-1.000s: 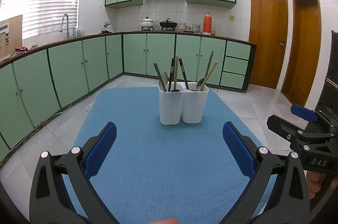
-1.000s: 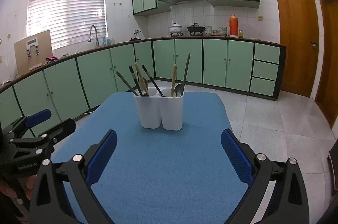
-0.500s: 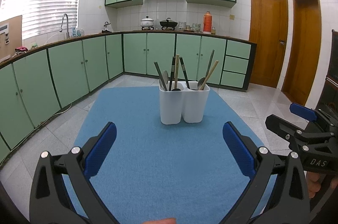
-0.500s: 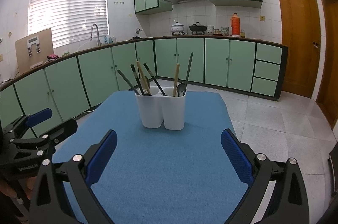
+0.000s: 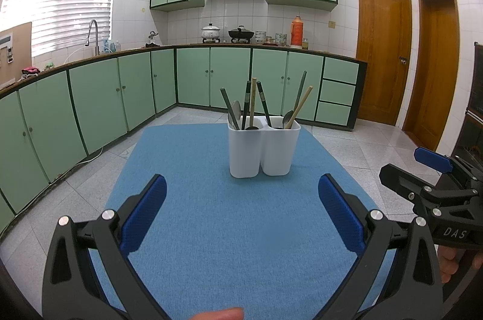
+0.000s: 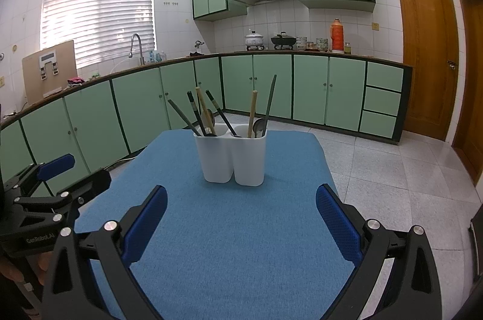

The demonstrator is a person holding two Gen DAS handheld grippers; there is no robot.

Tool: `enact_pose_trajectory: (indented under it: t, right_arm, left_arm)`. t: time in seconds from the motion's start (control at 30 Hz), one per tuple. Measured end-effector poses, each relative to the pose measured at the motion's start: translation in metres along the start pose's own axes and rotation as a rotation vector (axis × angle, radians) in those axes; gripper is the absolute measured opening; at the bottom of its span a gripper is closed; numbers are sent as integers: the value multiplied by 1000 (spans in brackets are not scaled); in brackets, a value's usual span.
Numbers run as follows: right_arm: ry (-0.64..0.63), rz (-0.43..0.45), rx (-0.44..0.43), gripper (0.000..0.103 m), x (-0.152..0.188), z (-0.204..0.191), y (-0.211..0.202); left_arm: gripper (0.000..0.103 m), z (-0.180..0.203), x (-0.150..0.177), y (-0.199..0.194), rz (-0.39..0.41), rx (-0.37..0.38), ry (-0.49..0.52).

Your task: Organize utensils

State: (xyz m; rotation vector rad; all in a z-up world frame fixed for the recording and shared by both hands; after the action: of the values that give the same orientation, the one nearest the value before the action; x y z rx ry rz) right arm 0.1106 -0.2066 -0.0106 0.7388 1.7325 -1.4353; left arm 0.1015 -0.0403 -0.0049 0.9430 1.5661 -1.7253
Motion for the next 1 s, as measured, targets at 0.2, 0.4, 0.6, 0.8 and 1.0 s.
enact_pose_trajectory:
  t: [0.2,0.4,0.6,0.8,1.0]
  right_arm:
    - [0,0,-1,97,0,0,0]
    - [-1,1,-1,97,0,-1,0]
    - [-2,1,-1,97,0,-1,1]
    - [-2,1,-1,97,0,-2,1]
    - [-3,2,-2,97,0,-2,1]
  left_arm:
    - [98,0,0,0,-1,-1,0]
    - [98,-1,0,0,0,-1,1]
    - [98,-1,0,0,1,-1,2]
    - [98,-1,0,0,0,-1,1]
    - [98,-1,0,0,1,-2,1]
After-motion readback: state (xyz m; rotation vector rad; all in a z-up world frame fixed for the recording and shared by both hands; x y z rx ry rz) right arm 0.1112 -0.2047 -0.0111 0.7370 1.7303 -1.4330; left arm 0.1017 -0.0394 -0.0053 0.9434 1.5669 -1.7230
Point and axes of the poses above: each gripper's, at about its wrist camera, not at the fingertips, and y roughly the way its jaws point, z to its right, x to its underside, the point moved 10 cm from there along y, roughly the way its jaws point, and after that the axes turned 8 degrees about -z, right-handed, at the moved point
